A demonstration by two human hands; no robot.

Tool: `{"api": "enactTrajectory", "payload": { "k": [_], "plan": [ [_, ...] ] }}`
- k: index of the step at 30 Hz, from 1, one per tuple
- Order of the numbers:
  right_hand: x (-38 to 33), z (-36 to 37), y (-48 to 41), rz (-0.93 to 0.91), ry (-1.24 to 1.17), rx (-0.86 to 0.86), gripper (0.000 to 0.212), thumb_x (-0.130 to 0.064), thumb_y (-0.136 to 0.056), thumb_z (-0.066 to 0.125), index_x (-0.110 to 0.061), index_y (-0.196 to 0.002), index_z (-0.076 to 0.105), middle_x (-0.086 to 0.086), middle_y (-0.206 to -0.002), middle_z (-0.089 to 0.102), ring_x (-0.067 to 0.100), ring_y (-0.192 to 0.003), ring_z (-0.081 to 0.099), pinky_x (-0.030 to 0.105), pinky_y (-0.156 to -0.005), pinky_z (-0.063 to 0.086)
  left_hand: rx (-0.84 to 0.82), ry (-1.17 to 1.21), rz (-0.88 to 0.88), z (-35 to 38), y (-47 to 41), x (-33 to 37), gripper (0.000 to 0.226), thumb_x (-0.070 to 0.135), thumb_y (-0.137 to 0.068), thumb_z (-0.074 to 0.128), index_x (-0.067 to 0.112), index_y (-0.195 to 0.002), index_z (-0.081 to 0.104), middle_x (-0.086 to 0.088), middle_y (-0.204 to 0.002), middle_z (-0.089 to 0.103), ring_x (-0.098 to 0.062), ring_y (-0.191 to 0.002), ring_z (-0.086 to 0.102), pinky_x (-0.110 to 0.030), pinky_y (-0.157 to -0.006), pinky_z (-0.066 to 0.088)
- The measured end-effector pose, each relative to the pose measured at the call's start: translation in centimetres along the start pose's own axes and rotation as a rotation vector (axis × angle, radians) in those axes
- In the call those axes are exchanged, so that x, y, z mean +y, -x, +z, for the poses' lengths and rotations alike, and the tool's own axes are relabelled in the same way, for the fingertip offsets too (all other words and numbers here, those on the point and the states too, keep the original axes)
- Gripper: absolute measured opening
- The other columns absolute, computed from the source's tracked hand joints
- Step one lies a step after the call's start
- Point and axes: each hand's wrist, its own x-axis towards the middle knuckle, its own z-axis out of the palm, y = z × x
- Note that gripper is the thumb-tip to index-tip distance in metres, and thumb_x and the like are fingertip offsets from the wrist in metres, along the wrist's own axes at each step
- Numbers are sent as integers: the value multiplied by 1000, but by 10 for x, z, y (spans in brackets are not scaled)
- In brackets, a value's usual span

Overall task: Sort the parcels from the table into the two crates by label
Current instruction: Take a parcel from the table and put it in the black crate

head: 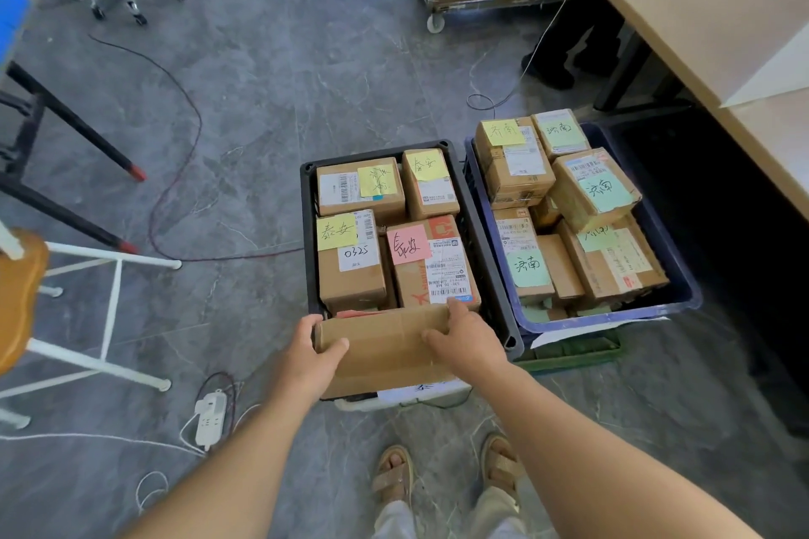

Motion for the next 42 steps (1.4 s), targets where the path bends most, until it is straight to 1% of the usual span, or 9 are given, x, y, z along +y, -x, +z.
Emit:
{"api": "enactTrajectory", "payload": {
  "k": [7,12,16,19,22,27,29,33,42],
  "plan": [
    [-2,-27,14,54,-54,126,36,-47,-97,42,-19,-118,48,2,-103,63,22,-88,61,35,-73,50,142,127,109,-6,17,20,23,40,-98,50,17,-101,48,-2,-96,59,-19,-78,53,-32,-63,36],
    [3,-37,3,-22,-91,221,42,-14,-97,46,-20,-137,38,2,-115,62,19,-82,59,28,-56,46,31,241,92,9,6,29,56,29,-93,61,27,-140,30,-3,-110,63,-21,-91,63,-40,-78,54],
    [6,-44,-25,-95,-224,247,65,0,-91,49,-24,-148,30,0,-137,50,20,-116,54,33,-86,54,-85,261,42,34,-13,30,98,20,-86,65,49,-148,-5,1,-111,67,-19,-94,66,-49,-83,57],
    [9,-45,-50,-59,-251,268,68,-4,-92,55,-21,-151,26,4,-157,22,25,-143,26,41,-111,37,-153,226,27,53,-17,36,104,22,-88,67,41,-151,-14,4,-98,70,-19,-95,65,-47,-88,54],
    [19,-36,-57,61,-327,368,66,-18,-92,60,-14,-149,28,10,-153,23,29,-139,31,45,-108,40,-119,156,27,60,-23,41,97,23,-89,63,34,-154,-8,-1,-90,68,-21,-89,65,-44,-85,54],
    [25,-7,-43,207,-315,324,65,-47,-86,61,-12,-134,35,9,-125,52,31,-107,57,45,-85,50,-10,25,146,47,-51,54,87,37,-87,64,32,-155,9,1,-155,33,-22,-138,37,-47,-109,38],
    [22,4,-43,191,-329,229,77,-49,-85,60,-14,-143,24,8,-123,58,31,-107,59,44,-83,51,-59,-25,170,48,-58,61,83,32,-91,62,28,-156,9,4,-160,22,-21,-145,24,-46,-115,29],
    [22,4,-46,193,-374,138,79,-27,-95,51,-16,-154,-1,9,-130,57,32,-112,57,40,-86,45,-115,-45,158,53,-56,61,76,31,-88,63,37,-151,21,3,-146,44,-24,-127,48,-47,-101,46],
    [18,-29,-54,-7,-306,144,59,-22,-102,39,-33,-154,14,0,-124,61,18,-94,62,33,-74,51,-141,0,178,65,-36,48,74,26,-87,66,31,-150,27,3,-142,40,-13,-103,52,-27,-86,41]
  ]
}}
